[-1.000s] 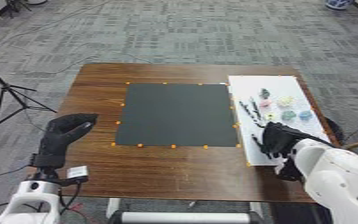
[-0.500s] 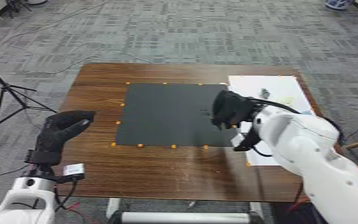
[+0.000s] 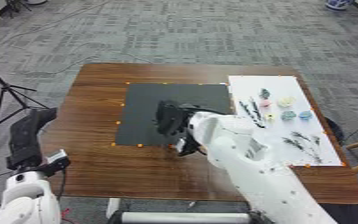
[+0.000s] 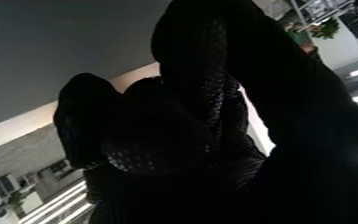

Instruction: Arrange flowers

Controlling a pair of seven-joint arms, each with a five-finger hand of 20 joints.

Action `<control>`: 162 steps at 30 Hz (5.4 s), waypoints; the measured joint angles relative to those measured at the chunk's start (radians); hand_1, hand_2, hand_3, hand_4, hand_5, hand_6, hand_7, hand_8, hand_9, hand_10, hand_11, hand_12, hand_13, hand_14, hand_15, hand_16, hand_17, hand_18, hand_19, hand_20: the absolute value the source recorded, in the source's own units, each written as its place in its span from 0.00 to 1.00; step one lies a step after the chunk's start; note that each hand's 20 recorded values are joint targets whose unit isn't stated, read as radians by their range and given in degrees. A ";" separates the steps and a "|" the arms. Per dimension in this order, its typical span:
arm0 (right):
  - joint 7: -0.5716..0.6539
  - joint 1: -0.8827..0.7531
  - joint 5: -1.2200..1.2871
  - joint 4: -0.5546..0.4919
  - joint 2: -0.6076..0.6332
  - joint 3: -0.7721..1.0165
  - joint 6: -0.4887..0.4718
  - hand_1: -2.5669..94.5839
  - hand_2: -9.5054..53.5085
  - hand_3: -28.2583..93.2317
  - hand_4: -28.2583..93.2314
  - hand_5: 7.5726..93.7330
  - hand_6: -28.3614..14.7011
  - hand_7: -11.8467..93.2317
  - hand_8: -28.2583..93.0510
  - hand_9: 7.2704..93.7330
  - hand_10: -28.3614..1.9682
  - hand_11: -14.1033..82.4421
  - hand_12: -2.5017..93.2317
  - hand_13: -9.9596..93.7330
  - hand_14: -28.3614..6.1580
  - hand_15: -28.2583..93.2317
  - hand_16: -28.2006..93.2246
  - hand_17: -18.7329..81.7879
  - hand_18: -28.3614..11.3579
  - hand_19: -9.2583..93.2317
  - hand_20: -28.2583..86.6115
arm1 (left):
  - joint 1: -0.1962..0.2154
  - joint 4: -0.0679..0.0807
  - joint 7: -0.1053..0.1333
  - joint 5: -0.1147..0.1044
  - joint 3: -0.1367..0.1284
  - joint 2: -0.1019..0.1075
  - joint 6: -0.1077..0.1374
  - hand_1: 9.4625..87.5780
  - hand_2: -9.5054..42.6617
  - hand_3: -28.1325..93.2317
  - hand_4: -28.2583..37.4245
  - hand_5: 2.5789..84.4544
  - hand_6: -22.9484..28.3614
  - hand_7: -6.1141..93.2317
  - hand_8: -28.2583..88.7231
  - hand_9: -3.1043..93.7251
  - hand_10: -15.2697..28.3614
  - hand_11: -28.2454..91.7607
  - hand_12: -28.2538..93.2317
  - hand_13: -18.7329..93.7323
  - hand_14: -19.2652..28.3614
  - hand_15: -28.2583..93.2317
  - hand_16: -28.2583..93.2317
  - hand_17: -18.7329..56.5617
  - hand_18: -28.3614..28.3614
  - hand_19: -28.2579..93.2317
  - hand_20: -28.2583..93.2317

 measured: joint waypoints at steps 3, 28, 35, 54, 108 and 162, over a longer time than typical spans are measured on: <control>0.000 0.018 -0.068 0.045 -0.059 -0.021 0.015 0.58 0.00 0.72 0.23 0.78 0.64 0.46 0.47 1.00 0.66 0.58 0.34 1.00 0.80 0.78 0.43 0.84 0.32 1.00 0.70 | 0.004 -0.004 0.000 -0.001 0.001 0.000 -0.002 0.21 0.78 0.74 0.00 0.64 0.50 0.27 0.15 0.57 0.68 0.40 0.31 0.48 0.68 0.34 0.22 0.32 0.67 0.33 0.37; 0.132 -0.015 -0.174 0.322 -0.431 0.199 0.042 0.52 0.00 0.71 0.23 0.81 0.62 0.45 0.44 1.00 0.58 0.55 0.26 1.00 0.79 0.76 0.42 0.84 0.33 1.00 0.70 | -0.077 -0.017 -0.049 0.105 0.104 -0.021 -0.119 0.20 0.41 0.80 0.00 0.63 0.51 0.27 0.16 0.55 0.67 0.42 0.32 0.49 0.72 0.39 0.23 0.30 0.70 0.34 0.37; 0.148 -0.025 -0.092 0.302 -0.420 0.189 -0.031 0.33 0.09 0.75 0.21 0.82 0.55 0.44 0.20 1.00 0.52 0.51 0.26 1.00 0.76 0.73 0.43 0.83 0.32 1.00 0.69 | -0.070 -0.018 -0.055 0.116 0.092 -0.022 -0.177 0.20 0.34 0.80 0.00 0.62 0.51 0.27 0.16 0.54 0.67 0.42 0.32 0.48 0.72 0.39 0.23 0.30 0.71 0.34 0.37; 0.042 -0.113 0.398 -0.039 -0.224 0.220 -0.025 0.19 0.31 0.72 0.14 0.39 0.51 0.20 0.21 0.54 0.37 0.21 0.18 0.71 0.27 0.47 0.45 0.48 0.12 0.71 0.63 | 0.027 -0.024 -0.078 0.156 -0.046 -0.045 -0.263 0.19 0.27 0.81 0.00 0.62 0.50 0.27 0.16 0.55 0.67 0.42 0.32 0.49 0.72 0.39 0.23 0.30 0.71 0.34 0.37; 0.078 -0.118 0.602 0.043 -0.081 0.127 -0.238 0.18 0.33 0.68 0.13 0.43 0.33 0.13 0.19 0.38 0.30 0.18 0.10 0.80 0.34 0.63 0.43 0.54 0.03 0.85 0.69 | 0.055 0.006 -0.097 0.194 -0.051 -0.067 -0.318 0.18 0.27 0.81 0.00 0.61 0.50 0.27 0.16 0.53 0.66 0.41 0.33 0.48 0.72 0.38 0.24 0.29 0.71 0.32 0.38; 0.053 -0.152 0.804 -0.236 0.077 0.312 -0.298 0.31 0.12 0.74 0.13 0.59 0.50 0.25 0.19 0.69 0.33 0.30 0.23 0.79 0.41 0.64 0.45 0.54 0.10 0.86 0.68 | 0.071 -0.014 -0.096 0.195 -0.048 -0.081 -0.327 0.22 0.19 0.81 0.01 0.61 0.50 0.27 0.16 0.53 0.66 0.41 0.33 0.48 0.72 0.38 0.24 0.29 0.72 0.33 0.38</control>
